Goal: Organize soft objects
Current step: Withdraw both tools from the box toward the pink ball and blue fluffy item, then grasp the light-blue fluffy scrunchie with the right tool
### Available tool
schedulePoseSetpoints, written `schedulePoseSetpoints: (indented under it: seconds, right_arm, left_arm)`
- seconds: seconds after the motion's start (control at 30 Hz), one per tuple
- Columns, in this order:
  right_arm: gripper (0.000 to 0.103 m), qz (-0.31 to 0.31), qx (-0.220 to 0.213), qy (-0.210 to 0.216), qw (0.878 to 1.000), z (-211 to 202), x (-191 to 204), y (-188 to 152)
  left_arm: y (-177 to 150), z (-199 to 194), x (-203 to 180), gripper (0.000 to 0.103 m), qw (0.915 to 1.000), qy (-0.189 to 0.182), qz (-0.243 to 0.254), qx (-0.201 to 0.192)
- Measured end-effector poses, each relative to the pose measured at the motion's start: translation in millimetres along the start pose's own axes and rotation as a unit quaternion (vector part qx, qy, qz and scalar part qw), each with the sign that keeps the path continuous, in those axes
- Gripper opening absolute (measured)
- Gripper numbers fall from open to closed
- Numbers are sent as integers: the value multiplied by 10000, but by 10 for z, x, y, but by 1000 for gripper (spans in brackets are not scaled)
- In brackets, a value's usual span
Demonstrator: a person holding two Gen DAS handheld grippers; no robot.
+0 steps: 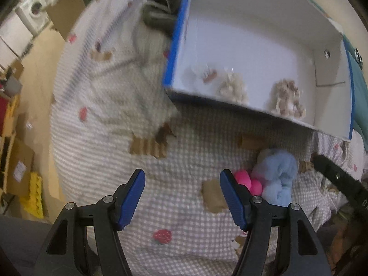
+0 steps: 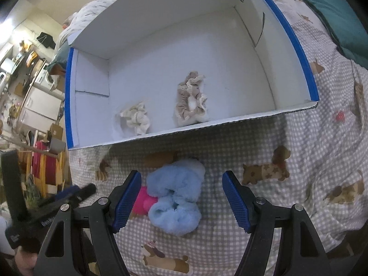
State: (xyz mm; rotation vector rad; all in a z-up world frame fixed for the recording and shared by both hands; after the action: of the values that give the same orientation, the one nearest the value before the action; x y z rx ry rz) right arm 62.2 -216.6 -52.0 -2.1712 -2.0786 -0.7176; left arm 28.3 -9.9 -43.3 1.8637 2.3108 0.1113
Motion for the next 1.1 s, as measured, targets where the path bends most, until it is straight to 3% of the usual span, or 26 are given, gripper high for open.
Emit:
schedulePoseSetpoints:
  seconds: [0.1, 0.17, 0.33, 0.43, 0.5, 0.53, 0.57, 0.6, 0.9, 1.1]
  right_arm:
    - [77, 83, 54, 35, 9999, 26, -16, 4]
    - [77, 82, 45, 39, 9999, 28, -11, 7]
    - [77, 45, 50, 21, 10000, 17, -4, 6]
    - [77, 53, 69, -42, 10000, 40, -16, 16]
    - [77, 61, 103, -95, 9999, 68, -29, 18]
    - [77, 59, 122, -122, 9998, 82, -38, 20]
    - [77, 60, 134, -159, 9998, 94, -52, 21]
    - [77, 73, 138, -191, 9997, 102, -67, 23]
    - [77, 184, 197, -238, 9994, 149, -159, 23]
    - [77, 62, 629, -173, 9979, 350, -126, -56]
  left_arm:
    - [-74, 199, -102, 64, 9991, -103, 157, 377]
    - [-130, 342, -151, 45, 9976, -110, 218, 652]
    - [-132, 531, -242, 44, 9934, -517, 30, 1025]
    - [-114, 634, -405, 44, 9913, -426, 424, 1170]
    - [-97, 701, -412, 43, 9922, -297, 414, 1140]
    - [-89, 711, -394, 34, 9922, -387, 303, 1148]
    - [-85, 713, -381, 15, 9920, -448, 235, 1158]
    - [-90, 714, -375, 13, 9915, -473, 222, 1194]
    - [-47, 309, -223, 7, 9971, -537, 141, 523]
    - [-7, 42, -8, 7, 9989, -461, -21, 73]
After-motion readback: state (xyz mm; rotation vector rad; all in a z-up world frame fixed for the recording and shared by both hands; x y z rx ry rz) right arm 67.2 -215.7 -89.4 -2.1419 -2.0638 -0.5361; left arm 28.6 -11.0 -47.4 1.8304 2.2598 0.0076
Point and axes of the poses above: each gripper's, at about its wrist camera, not at the fingertips, and z roughly the way its jaws point, x to its left, y to its top, the point moved 3 cm from there along z, roughly the way its jaws point
